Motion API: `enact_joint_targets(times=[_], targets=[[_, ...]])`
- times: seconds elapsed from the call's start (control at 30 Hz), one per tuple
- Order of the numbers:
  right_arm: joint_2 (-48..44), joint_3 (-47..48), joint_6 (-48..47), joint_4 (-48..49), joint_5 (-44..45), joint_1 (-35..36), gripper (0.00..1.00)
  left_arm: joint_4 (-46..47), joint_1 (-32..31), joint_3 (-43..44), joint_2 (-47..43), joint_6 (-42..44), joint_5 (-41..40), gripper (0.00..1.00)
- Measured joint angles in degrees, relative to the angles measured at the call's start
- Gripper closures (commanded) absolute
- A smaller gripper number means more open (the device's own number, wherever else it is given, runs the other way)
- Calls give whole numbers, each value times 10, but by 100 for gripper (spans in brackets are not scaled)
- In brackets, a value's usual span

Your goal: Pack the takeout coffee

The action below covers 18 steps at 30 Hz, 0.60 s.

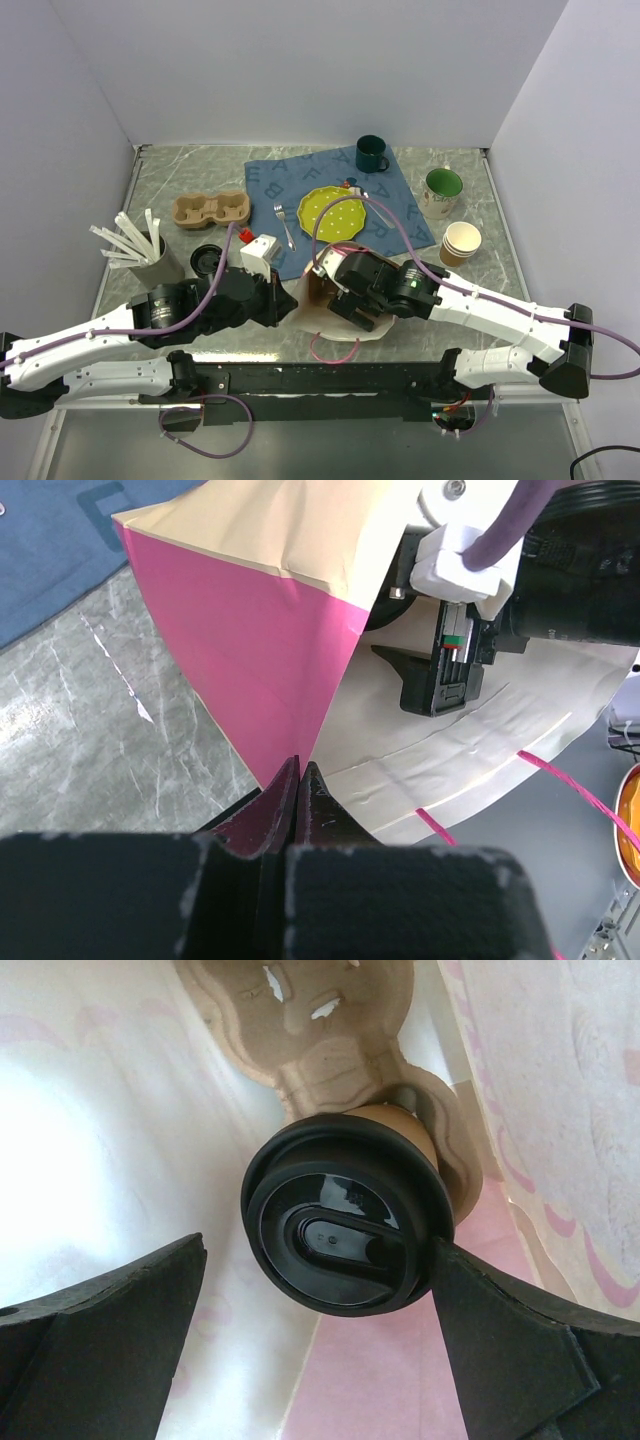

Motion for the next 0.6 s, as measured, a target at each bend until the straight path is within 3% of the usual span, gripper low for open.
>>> enact_joint_targets(times=[0.27, 0.5, 0.6], targets=[[0, 2, 0, 0, 0, -1, 0, 0, 0, 0, 0, -5, -5, 99], [0, 9, -5, 1, -8, -6, 12, -1, 0, 0, 0, -12, -5, 99], [0, 10, -4, 4, -9, -10, 13, -9, 0, 0, 0, -12, -5, 99]])
